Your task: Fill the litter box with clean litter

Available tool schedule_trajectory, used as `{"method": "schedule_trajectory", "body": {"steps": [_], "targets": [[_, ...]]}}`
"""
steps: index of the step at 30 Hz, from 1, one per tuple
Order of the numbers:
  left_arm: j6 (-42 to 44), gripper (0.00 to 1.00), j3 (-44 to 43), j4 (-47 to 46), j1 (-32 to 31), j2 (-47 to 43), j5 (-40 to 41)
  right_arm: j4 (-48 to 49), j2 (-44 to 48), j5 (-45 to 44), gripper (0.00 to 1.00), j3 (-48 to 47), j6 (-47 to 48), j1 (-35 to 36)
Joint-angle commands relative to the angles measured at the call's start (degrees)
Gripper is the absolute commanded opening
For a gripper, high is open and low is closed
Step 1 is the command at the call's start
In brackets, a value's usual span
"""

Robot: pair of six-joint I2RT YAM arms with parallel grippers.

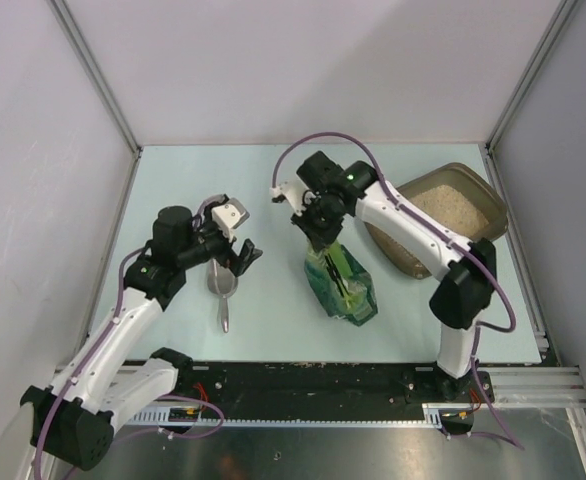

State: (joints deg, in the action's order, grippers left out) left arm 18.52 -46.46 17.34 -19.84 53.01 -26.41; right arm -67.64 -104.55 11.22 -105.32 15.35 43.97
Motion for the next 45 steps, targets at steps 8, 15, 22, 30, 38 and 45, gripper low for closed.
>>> {"method": "schedule_trajectory", "body": {"steps": [8, 15, 22, 30, 38, 45], "targets": [[5.56, 1.0, 2.51, 3.57, 1.64, -4.32, 2.07, 8.75, -12.95, 21.11, 0.0, -22.18, 28.05, -3.1], [11.08, 1.0, 2.42, 4.37, 1.55, -4.14, -5.29, 6.45, -19.03, 20.95, 0.2, -31.18, 23.63, -3.18], [27.86, 1.0, -5.12, 5.5, 0.68, 2.17, -8.82, 14.64, -6.04, 17.42, 0.92, -24.0, 5.22, -10.56], [37.45, 1.0, -22.16, 6.47, -1.87, 20.53, -16.73, 15.08, 12.15, 16.9, 0.99, -3.25, 0.56, -23.47], [43.78, 0.91, -31.93, 14.2, -6.0, 32.67, -22.19, 15.34, 22.81, 18.92, 0.99, 12.14, -0.24, -33.14], [49.23, 0.69, -31.94, 23.24, -6.53, 35.66, -19.48, 15.16, 25.19, 20.59, 0.98, 13.64, -1.11, -39.21]]}}
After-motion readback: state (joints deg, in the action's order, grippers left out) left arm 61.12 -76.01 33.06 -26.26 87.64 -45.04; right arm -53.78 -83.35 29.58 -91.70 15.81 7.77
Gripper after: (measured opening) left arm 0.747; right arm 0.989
